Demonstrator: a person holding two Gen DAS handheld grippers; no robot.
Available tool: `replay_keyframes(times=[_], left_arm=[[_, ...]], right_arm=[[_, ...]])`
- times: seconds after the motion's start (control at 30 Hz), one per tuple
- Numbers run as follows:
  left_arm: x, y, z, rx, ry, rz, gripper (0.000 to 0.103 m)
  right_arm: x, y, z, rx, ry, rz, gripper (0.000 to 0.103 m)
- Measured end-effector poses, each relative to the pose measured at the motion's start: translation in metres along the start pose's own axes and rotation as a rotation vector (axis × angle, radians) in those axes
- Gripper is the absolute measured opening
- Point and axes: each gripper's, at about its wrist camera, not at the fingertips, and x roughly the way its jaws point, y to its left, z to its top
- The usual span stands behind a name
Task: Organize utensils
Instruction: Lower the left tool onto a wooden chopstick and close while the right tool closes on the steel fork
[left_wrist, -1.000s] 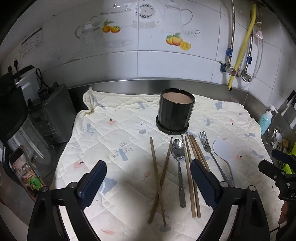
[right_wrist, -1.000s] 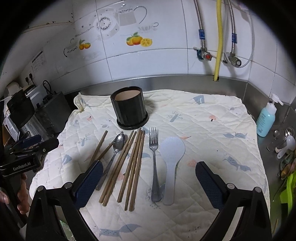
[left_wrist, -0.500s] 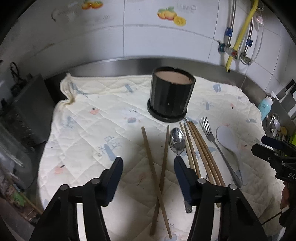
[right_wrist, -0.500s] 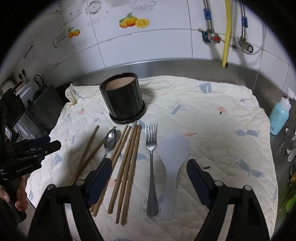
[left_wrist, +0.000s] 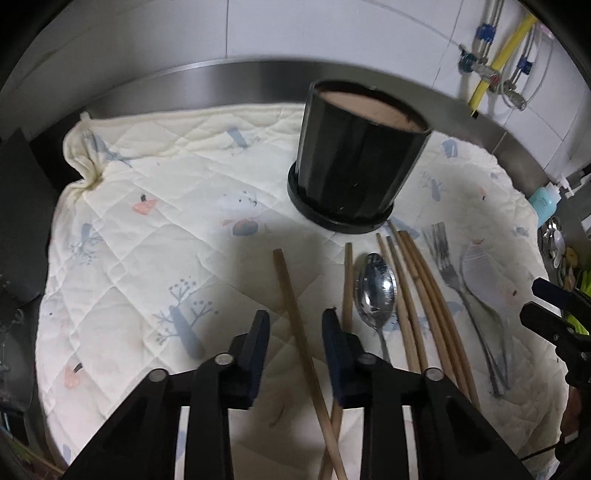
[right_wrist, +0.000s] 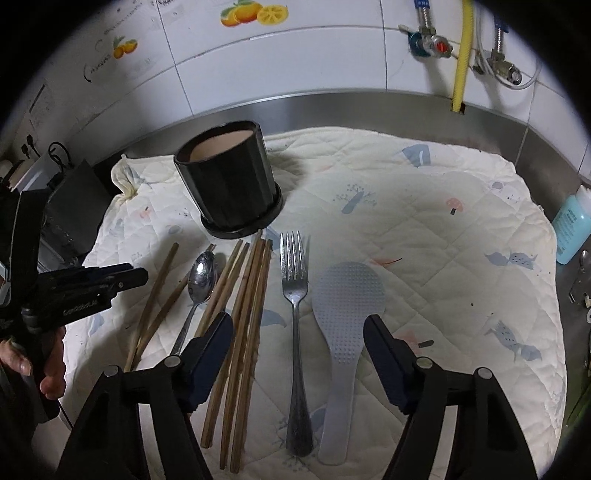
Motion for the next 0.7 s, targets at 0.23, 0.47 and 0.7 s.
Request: replay_keyframes(times=[0.23, 0.47, 0.7], left_arm=[[0.030, 0.010, 0.011, -0.037, 0.050, -0.033, 0.023], [0.046, 0.009, 0.019, -0.038, 0.085, -0.040, 0.019], [0.049, 0.001, 0.021, 0.004, 0.097, 0.009, 0.015]], right_arm=[[0.016, 0.001, 0.006, 0.001, 0.019, 0.006, 0.073], [0.035, -0.003, 0.014, 0.008, 0.054, 0.018, 0.063], [0.050, -0.003, 0.020, -0.010, 0.062, 0.020, 0.053]])
